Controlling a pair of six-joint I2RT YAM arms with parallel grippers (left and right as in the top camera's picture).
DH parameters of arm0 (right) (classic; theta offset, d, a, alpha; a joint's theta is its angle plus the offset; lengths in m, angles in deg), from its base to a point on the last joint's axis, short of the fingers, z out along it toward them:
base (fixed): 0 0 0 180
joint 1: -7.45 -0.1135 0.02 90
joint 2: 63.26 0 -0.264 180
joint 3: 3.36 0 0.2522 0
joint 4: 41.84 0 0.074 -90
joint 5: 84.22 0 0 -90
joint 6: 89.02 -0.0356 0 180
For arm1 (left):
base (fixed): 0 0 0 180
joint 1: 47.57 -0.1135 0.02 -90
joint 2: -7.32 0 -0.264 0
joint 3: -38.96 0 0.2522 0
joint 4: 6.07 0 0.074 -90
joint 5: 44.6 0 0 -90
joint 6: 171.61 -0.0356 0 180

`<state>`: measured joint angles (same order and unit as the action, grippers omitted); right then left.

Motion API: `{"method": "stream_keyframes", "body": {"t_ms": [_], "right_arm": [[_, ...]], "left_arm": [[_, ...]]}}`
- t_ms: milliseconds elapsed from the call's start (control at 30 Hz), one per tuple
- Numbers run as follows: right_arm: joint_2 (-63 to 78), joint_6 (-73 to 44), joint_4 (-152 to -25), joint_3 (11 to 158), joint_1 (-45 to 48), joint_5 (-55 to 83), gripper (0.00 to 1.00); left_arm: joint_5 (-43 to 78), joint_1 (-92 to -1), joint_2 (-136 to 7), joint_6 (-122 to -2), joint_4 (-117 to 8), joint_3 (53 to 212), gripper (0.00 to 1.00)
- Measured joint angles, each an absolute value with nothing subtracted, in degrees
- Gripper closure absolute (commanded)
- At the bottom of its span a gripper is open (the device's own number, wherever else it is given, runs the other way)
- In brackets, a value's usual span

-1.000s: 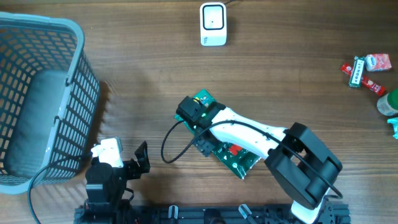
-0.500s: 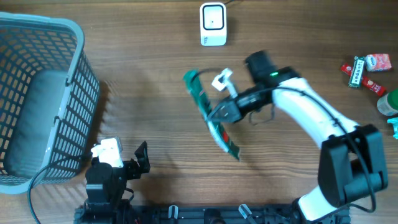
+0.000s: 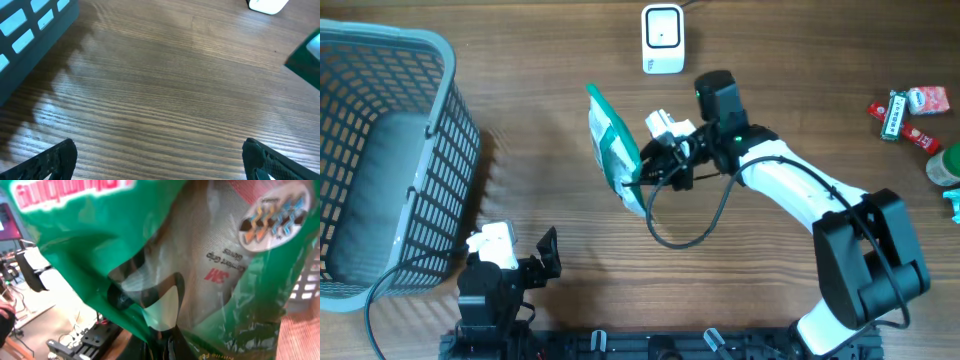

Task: Scan the item barcode
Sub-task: 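Lift the glove pack and hold it up to the scanner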

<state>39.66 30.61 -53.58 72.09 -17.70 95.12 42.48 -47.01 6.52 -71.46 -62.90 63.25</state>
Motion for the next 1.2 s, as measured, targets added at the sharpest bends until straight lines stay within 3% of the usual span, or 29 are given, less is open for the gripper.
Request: {"method": "stream_keyframes", "body": {"t_ms": [133, 300, 400, 667, 867, 1033, 1100, 1200], "right_arm": [[40.3, 22.4, -45.5, 72.0, -18.7, 95.1, 0.96], [41.3, -39.8, -36.8, 71.9, -14.9, 95.1, 0.96], [41.3, -60.9, -37.0, 71.9, -14.9, 95.1, 0.96], [48.4, -70.8, -41.2, 72.0, -14.9, 95.1, 0.96], [54.8, -71.8, -25.1, 71.2, -14.9, 95.1, 0.96], [54.8, -61.3, -22.0, 71.2, -14.9, 95.1, 0.96], [54.8, -58.5, -9.3, 70.8, -14.9, 95.1, 0.96], [55.0, -64.1, 28.0, 71.1, -14.9, 95.1, 0.96]], "left_arm": [[42.5, -47.0, 6.5, -71.5, -62.9, 63.2, 0.00], [42.5, -47.0, 6.5, -71.5, -62.9, 63.2, 0.00], [42.5, -47.0, 6.5, -71.5, -62.9, 63.2, 0.00], [42.5, -47.0, 6.5, -71.5, -62.9, 63.2, 0.00], [42.5, -47.0, 6.5, -71.5, -62.9, 63.2, 0.00], [42.5, -47.0, 6.5, -71.5, -62.9, 63.2, 0.00], [42.5, -47.0, 6.5, -71.5, -62.9, 63.2, 0.00], [42.5, -47.0, 6.5, -71.5, -62.9, 63.2, 0.00]]}}
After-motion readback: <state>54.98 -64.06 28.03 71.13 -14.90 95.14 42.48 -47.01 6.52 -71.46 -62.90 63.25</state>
